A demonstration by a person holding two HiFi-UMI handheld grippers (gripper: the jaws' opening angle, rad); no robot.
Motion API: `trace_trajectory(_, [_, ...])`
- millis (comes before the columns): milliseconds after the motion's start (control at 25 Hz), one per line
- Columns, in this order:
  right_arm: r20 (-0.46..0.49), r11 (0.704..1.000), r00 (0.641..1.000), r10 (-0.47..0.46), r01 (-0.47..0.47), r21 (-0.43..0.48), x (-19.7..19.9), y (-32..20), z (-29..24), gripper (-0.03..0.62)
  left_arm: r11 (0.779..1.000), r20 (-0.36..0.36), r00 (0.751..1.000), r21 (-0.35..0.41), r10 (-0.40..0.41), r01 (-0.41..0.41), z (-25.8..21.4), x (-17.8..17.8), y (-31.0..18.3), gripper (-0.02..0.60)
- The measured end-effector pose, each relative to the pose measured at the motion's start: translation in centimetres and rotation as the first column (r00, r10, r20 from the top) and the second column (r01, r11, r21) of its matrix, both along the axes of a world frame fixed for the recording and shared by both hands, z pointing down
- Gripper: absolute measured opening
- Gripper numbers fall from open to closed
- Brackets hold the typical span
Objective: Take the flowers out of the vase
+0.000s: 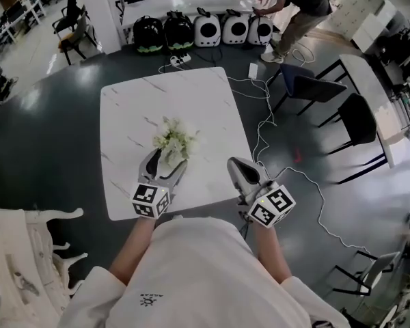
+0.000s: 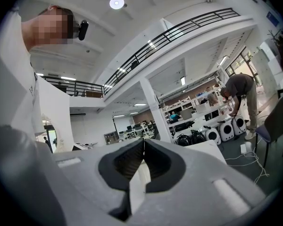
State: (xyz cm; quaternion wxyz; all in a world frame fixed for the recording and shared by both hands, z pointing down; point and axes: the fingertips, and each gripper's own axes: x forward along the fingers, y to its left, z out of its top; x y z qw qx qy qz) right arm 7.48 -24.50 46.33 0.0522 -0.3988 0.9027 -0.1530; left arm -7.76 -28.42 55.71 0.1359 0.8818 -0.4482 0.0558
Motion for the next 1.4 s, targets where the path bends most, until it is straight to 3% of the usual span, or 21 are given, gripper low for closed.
trace_trajectory(320, [0.004, 0.999, 0.999, 0.039, -0.039, -0.001, 1.5, 0.1, 0.3, 0.002, 1.0, 0.027, 1.0, 0.003, 0.004, -0.004, 0.5, 0.4, -0.7, 0.324])
trace_trajectory(1000, [0.004, 1.0, 1.0, 0.015, -0.015, -0.004, 1.1, -0.7, 0.4, 0.002, 1.0, 0.048, 0.999, 0.026, -0.006, 0.005, 0.0, -0.2, -0.9, 0.088])
trace_trajectory(1400, [0.003, 1.0, 1.0, 0.003, -0.003, 0.004, 0.8, -0.6, 0.3, 0.002, 0.998, 0.05, 0.998, 0.061, -0.027, 0.024, -0.9, -0.8, -0.7, 0.04])
